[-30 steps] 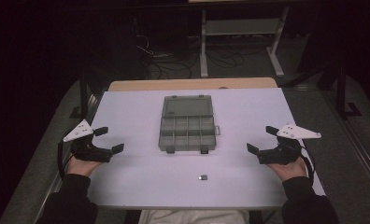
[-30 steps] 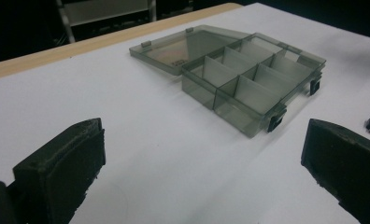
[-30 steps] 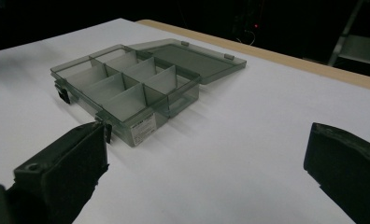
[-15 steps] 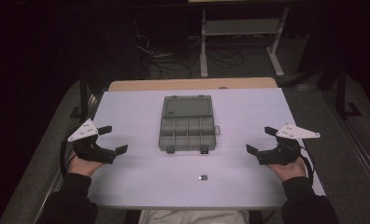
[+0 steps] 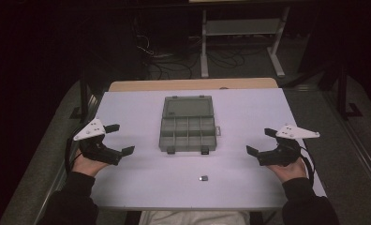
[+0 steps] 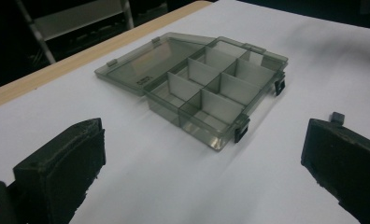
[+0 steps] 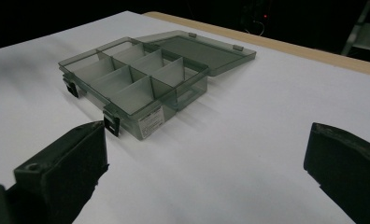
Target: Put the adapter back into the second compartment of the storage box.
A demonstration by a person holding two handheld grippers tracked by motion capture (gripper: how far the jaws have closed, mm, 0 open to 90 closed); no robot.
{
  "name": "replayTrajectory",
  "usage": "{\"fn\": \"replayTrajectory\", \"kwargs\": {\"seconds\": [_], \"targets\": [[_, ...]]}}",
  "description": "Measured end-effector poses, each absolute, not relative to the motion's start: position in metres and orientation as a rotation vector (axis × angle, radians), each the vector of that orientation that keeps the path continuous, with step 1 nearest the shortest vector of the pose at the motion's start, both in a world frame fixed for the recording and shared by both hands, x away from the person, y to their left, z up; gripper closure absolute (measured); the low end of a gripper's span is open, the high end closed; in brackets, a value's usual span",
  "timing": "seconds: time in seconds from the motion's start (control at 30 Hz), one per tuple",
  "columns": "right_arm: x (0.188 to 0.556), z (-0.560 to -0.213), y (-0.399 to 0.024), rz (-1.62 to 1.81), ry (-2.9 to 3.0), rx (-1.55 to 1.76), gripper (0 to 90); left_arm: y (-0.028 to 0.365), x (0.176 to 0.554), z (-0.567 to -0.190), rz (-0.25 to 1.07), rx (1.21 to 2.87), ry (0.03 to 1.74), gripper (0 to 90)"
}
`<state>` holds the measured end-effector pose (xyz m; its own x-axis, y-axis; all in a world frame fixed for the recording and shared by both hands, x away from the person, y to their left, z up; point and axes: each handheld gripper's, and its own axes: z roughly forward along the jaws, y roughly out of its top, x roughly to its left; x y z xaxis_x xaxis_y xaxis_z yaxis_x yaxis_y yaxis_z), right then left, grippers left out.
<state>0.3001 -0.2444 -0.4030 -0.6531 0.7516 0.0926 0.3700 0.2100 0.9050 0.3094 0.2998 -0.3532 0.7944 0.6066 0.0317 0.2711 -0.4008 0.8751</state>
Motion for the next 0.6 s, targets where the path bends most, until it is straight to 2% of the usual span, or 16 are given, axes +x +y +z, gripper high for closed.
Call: {"fn": "replayTrajectory", "kwargs": {"seconds": [0.6], "targets": [[0.301,-0.404,-0.243,1.424,2.149,1.048,0.0,0.266,0.312,-0.343,0.381,2.058,0.547,0.0]]}}
